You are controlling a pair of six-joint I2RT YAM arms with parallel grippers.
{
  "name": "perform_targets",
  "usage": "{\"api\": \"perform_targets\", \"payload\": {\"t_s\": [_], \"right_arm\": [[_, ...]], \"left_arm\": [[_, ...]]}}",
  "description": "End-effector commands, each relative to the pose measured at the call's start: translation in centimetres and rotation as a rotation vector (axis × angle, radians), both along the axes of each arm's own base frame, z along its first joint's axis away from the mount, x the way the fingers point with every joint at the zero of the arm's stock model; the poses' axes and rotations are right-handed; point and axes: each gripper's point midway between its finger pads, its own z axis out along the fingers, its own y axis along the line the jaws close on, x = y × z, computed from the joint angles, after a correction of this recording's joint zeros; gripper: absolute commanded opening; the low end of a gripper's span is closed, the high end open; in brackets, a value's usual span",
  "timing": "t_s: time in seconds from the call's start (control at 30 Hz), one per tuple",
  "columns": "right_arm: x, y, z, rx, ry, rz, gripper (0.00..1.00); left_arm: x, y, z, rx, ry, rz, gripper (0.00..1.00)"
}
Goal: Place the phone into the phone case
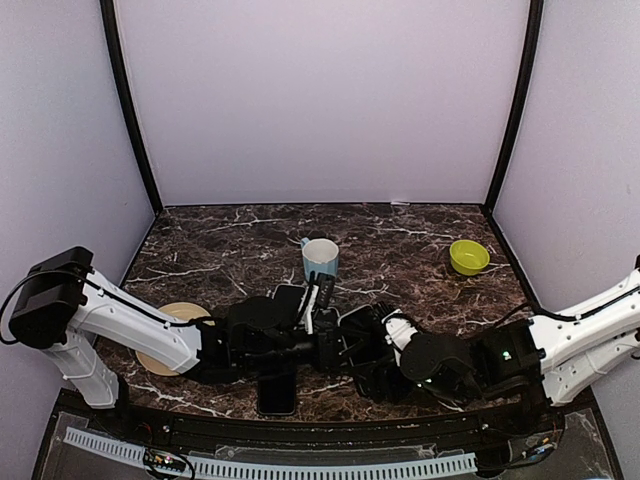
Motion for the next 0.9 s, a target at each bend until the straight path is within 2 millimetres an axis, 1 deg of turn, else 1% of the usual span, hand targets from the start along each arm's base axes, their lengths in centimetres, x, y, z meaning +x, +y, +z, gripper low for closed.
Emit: {"api": "perform_targets", "payload": {"t_s": [0.0, 0.1, 0.13, 0.17, 0.23, 0.27, 0.33, 0.37, 0.4, 0.43, 0.47, 0.5, 0.53, 0.57, 0.63, 0.77, 0.87], "right_arm": [[-1.2, 0.2, 2.8, 0.130, 0.020, 0.062, 0.58], [-2.5, -0.5, 2.0, 0.095, 0.070, 0.159, 0.88], [-3.1, -0.8, 1.7, 0.070, 0.086, 0.199, 0.96], [-3.7, -1.3, 1.4, 0.047, 0.104, 0.235, 0.98], [-4.7, -2.1, 1.3, 0.020, 0.130, 0.328, 0.99], [-5.3, -2.2, 1.5, 0.029, 0.144, 0.381, 0.99], [-5.7, -1.9, 2.8, 0.067, 0.144, 0.473, 0.98], [-5.6, -1.8, 3.7, 0.088, 0.132, 0.509, 0.98], [-5.2, -1.6, 4.4, 0.094, 0.110, 0.527, 0.98], [-4.7, -1.5, 5.0, 0.094, 0.090, 0.544, 0.99], [-4.2, -1.4, 5.6, 0.097, 0.066, 0.563, 0.98], [-3.4, -1.2, 5.8, 0.086, 0.031, 0.573, 0.98], [-2.7, -0.9, 6.1, 0.081, 0.011, 0.575, 0.97], [-2.1, -0.5, 6.3, 0.074, -0.005, 0.586, 0.95], [-1.4, 0.3, 6.1, 0.048, -0.011, 0.616, 0.88], [-1.3, 1.5, 4.4, -0.020, 0.015, 0.682, 0.73], [-1.9, 2.0, 3.8, -0.034, 0.034, 0.729, 0.71]], "left_arm": [[-1.8, 0.2, -0.8, 0.048, -0.110, -0.128, 0.03], [-1.4, 0.8, -3.0, 0.147, -0.186, -0.124, 0.00], [-1.5, 0.9, -3.9, 0.189, -0.198, -0.134, 0.00], [-1.7, 0.9, -4.3, 0.218, -0.248, -0.158, 0.00], [-2.3, 0.9, -5.3, 0.276, -0.322, -0.207, 0.00], [-2.5, 0.9, -5.9, 0.309, -0.371, -0.234, 0.00], [-3.1, 1.0, -6.3, 0.327, -0.422, -0.279, 0.00], [-3.6, 0.9, -6.0, 0.306, -0.439, -0.303, 0.00], [-3.9, 1.3, -6.2, 0.304, -0.465, -0.325, 0.00], [-4.4, 1.2, -5.6, 0.266, -0.486, -0.343, 0.00], [-4.8, 1.8, -6.0, 0.263, -0.506, -0.362, 0.00], [-5.2, 1.8, -5.3, 0.222, -0.530, -0.378, 0.00], [-5.6, 2.4, -5.7, 0.222, -0.549, -0.395, 0.00], [-5.9, 2.4, -5.2, 0.192, -0.568, -0.406, 0.00], [-6.3, 2.9, -5.6, 0.192, -0.595, -0.426, 0.02], [-6.6, 3.1, -6.6, 0.225, -0.607, -0.457, 0.04], [-6.5, 3.1, -7.0, 0.243, -0.621, -0.465, 0.04]]}}
